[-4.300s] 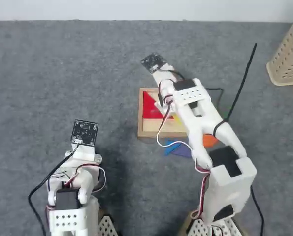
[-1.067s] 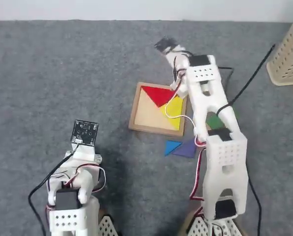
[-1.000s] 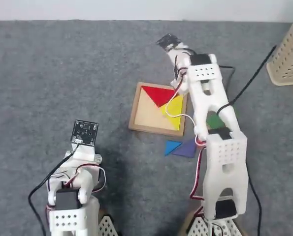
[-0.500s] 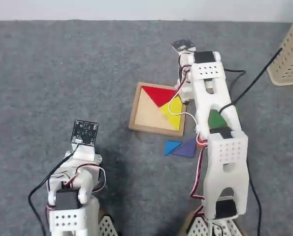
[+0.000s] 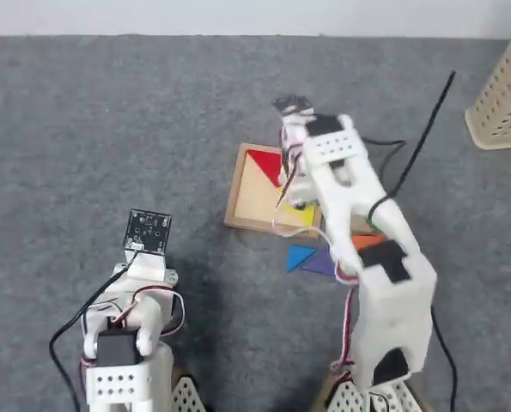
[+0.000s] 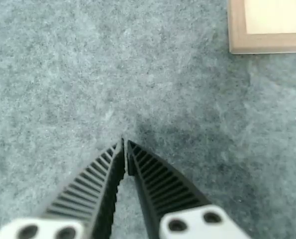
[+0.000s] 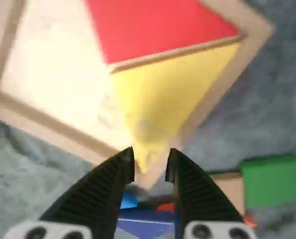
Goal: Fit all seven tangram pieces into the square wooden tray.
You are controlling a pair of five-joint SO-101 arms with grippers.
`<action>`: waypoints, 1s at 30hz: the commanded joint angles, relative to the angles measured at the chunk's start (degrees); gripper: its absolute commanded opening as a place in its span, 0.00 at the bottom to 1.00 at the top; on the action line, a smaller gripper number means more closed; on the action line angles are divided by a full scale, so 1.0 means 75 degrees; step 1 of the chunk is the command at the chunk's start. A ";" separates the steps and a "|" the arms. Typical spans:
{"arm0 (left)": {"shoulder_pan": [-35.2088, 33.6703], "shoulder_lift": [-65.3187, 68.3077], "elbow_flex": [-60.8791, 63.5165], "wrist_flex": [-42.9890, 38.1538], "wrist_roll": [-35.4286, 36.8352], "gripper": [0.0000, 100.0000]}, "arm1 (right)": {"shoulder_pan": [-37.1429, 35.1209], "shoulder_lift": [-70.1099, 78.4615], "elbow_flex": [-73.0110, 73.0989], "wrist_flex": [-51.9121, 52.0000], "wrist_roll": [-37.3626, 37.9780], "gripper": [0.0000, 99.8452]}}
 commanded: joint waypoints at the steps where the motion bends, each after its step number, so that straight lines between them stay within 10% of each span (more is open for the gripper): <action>1: -0.0035 0.0000 -0.0064 0.0035 -0.0070 0.01 | -0.0393 -0.1553 0.1149 -0.0674 -0.0152 0.11; 30: -0.0035 0.0000 -0.0064 0.0035 -0.0070 0.01 | 0.0850 0.0076 0.0516 -0.1577 -0.0457 0.19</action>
